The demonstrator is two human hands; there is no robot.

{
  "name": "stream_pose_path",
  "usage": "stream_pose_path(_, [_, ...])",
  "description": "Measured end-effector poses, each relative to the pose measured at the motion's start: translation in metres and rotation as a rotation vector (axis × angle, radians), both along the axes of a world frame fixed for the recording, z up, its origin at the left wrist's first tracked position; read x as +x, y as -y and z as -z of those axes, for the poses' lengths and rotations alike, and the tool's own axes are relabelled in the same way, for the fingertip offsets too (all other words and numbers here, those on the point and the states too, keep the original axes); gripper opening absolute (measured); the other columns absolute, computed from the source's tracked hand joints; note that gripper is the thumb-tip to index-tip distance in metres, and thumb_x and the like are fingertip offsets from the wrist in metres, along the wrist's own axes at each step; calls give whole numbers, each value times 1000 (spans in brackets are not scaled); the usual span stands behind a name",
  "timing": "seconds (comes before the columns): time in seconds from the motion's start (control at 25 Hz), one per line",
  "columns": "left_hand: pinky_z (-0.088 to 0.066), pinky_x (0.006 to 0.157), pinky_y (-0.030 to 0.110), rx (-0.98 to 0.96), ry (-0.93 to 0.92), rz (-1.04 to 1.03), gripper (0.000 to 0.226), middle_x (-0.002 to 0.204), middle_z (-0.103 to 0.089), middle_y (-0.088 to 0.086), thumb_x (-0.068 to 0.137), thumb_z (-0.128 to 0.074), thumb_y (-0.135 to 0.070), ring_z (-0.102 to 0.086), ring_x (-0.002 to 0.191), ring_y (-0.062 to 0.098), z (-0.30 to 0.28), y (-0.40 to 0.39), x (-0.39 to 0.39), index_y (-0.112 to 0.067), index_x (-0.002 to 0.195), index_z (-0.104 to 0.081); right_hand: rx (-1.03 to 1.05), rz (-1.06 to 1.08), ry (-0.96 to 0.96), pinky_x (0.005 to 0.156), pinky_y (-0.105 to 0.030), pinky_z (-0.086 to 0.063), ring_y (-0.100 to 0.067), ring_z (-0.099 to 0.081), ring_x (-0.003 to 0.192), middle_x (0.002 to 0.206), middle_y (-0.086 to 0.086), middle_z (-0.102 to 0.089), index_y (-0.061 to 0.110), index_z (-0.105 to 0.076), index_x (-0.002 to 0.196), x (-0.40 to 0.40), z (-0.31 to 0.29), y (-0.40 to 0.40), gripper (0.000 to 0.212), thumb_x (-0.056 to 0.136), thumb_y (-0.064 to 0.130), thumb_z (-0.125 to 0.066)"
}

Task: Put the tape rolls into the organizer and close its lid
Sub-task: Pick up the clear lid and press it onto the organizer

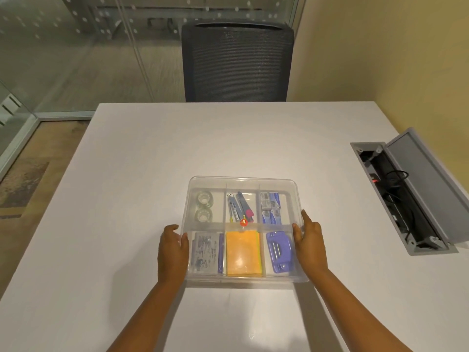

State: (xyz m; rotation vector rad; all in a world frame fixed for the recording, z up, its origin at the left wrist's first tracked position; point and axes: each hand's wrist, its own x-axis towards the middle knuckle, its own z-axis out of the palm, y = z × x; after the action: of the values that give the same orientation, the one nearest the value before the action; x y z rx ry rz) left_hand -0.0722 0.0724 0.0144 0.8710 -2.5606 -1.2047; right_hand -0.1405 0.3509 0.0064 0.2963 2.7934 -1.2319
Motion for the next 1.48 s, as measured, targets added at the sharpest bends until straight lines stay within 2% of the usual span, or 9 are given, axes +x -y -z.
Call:
stream_pose_path(0.16, [-37,49,26,-53,81,42,28,69,-53,3,95,-36,-28,-55,63,24,12,1,8,-8,79,-47,67,13,35,72,-28,-43,-22,-58,88,100,-2,-44,29,-23,145,5,2,1,49,98,37,-34])
stream_pose_path(0.36, [-39,45,25,-44,89,36,25,68,-57,3,94,-34,-33,-60,61,26,23,-2,14,-10,86,-42,151,15,47,69,-30,-45,-16,-53,78,98,0,-46,34,-22,145,5,7,1,49,98,43,-30])
stream_pose_path(0.52, [-53,78,45,-103,133,12,44,128,-50,14,92,-42,-26,-57,107,31,16,-5,7,-16,134,-34,176,17,48,68,-32,-48,-16,-54,78,106,-5,-53,35,-23,144,1,11,-1,48,97,44,-29])
stream_pose_path(0.64, [-35,104,54,-301,118,193,53,148,-32,16,90,-43,-27,-38,131,34,12,-13,6,-15,139,-29,283,-12,55,69,-34,-46,-27,-58,93,113,-10,-53,32,-26,144,-8,6,-3,47,98,41,-31])
stream_pose_path(0.72, [-20,111,53,-347,91,292,54,153,-23,16,91,-33,-37,-24,139,34,11,-14,-6,-16,141,-27,440,-53,-20,80,-41,-48,-33,-53,108,125,-15,-52,24,-32,142,-22,-1,-2,47,97,36,-37])
stream_pose_path(0.8, [-10,115,49,-373,107,321,57,155,-13,13,92,-31,-40,-12,143,31,12,-11,-32,-17,143,-19,510,-124,-107,98,-47,-42,-35,-45,124,139,-17,-45,17,-33,142,-43,-6,4,51,96,36,-41])
stream_pose_path(0.92, [-2,116,45,-428,184,351,66,157,-2,10,92,-31,-46,1,144,25,17,-1,-73,-14,145,-7,525,-324,-115,118,-45,-17,-30,-22,143,155,-12,-26,16,-22,147,-80,-9,23,57,97,41,-35])
stream_pose_path(1.08, [0,116,43,-555,223,430,75,157,-1,9,87,-19,-56,5,144,22,27,9,-91,-12,144,0,625,-518,-81,119,-43,-2,-24,-3,147,160,-5,-9,19,-11,149,-114,1,36,62,97,48,-28])
stream_pose_path(1.48, [-3,116,39,-574,183,443,76,157,-2,9,86,-13,-60,3,144,23,33,10,-92,-14,145,-1,642,-501,-108,119,-43,-5,-23,-3,147,160,-3,-9,21,-10,149,-116,17,32,64,95,53,-24])
